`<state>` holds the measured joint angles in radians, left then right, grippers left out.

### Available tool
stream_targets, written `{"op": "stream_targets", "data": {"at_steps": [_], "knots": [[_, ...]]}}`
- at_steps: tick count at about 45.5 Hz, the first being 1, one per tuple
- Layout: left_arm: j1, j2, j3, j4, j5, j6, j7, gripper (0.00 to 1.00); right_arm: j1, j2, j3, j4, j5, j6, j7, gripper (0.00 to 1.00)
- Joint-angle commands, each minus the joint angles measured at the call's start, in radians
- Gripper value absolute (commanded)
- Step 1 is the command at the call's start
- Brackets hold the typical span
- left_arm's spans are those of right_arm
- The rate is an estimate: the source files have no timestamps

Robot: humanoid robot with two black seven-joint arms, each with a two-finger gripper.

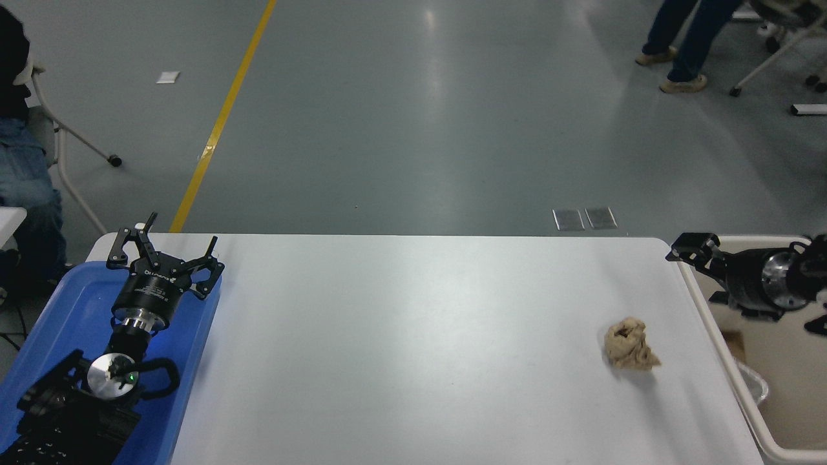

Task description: Pick up paper ball place in dustbin

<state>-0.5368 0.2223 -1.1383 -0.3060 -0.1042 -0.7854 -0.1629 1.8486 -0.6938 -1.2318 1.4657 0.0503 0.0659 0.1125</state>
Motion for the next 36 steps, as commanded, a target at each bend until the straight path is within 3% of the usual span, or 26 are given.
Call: {"op": "stream_targets", "data": {"at_steps": [1, 21, 30, 36], "knots": [[0.0, 0.0, 0.0, 0.001, 0.0, 0.0, 0.0, 0.99, 0.349, 0.03, -0.187, 0.215, -0.033, 0.202, 0.001, 1.0], [0.0, 0.0, 0.0, 0.001, 0.0, 0.0, -0.001, 0.99, 0.658, 0.296, -0.144, 0.28, -0.015, 0.477, 0.001, 1.0], [0.0, 0.0, 0.0, 0.001, 0.0, 0.0, -0.001, 0.99, 0.744, 0.341, -0.055, 0.28, 0.054, 0.649, -0.001, 1.0], [0.0, 0.0, 0.0, 0.001, 0.0, 0.0, -0.001, 0.99, 0.748, 0.343, -0.054, 0.28, 0.06, 0.675, -0.001, 1.0]]}}
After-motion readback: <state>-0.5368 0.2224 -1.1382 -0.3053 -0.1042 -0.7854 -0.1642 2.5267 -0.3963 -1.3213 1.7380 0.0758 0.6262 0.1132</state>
